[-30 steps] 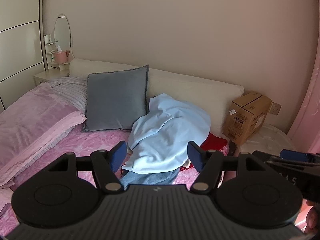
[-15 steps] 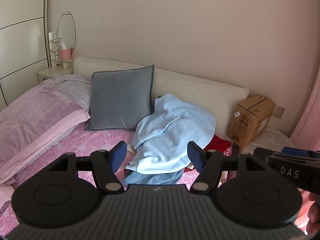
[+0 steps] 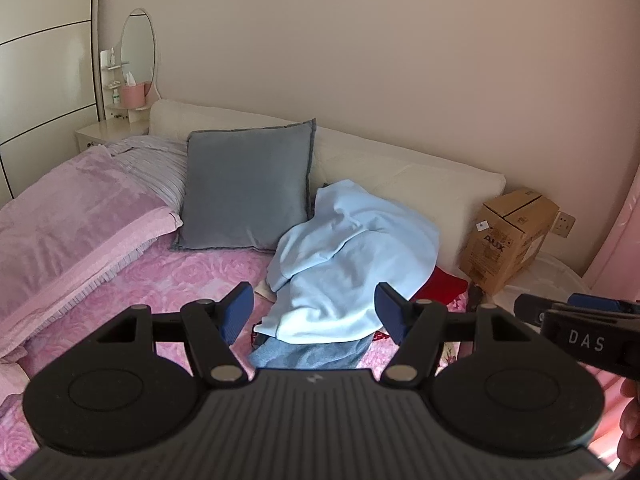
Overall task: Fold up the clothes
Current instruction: 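Move both grippers toward the light-blue sweatshirt on the pillows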
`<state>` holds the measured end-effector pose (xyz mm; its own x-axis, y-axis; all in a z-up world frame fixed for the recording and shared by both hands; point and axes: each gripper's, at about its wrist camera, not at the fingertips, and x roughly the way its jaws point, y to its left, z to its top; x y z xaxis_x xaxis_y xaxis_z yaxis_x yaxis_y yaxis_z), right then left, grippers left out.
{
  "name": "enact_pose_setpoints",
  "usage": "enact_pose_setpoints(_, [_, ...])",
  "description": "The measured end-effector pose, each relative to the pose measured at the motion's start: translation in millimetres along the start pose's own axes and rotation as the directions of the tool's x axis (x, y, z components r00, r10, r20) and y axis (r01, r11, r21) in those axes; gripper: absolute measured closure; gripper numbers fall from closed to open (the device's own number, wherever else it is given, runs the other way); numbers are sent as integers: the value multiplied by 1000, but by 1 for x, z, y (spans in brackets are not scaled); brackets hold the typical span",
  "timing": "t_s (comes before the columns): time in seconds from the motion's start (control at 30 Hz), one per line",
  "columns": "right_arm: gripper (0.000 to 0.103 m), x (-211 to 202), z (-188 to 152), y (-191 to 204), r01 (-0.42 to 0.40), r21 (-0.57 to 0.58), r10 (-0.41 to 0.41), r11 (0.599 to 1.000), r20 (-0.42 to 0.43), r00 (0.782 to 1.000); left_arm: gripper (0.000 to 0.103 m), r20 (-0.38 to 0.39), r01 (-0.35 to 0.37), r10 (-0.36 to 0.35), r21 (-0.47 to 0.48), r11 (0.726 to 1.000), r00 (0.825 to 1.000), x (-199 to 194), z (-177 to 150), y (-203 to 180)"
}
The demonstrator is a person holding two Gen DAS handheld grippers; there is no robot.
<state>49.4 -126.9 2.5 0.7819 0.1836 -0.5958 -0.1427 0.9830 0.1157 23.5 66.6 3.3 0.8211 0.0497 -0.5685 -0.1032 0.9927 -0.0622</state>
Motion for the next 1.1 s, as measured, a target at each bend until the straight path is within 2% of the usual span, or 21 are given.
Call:
enact_pose_setpoints(0.67, [39,33,13,-28,-5,19,5,1000,-22,1000,39,-26,4,-3,22,1000,1000,39,12,-24])
enact_pose_setpoints(0.8, [39,52,21,-35,-26,9,27,1000,-22,999,39,-44,-9,10,11,1000,999,61,18,-27])
enact_pose_setpoints(1.1, [39,116,42,-54,-10,-16,10,1000,-14,1000,39,-115,-28,27,-4,1000,993,134,35,-32])
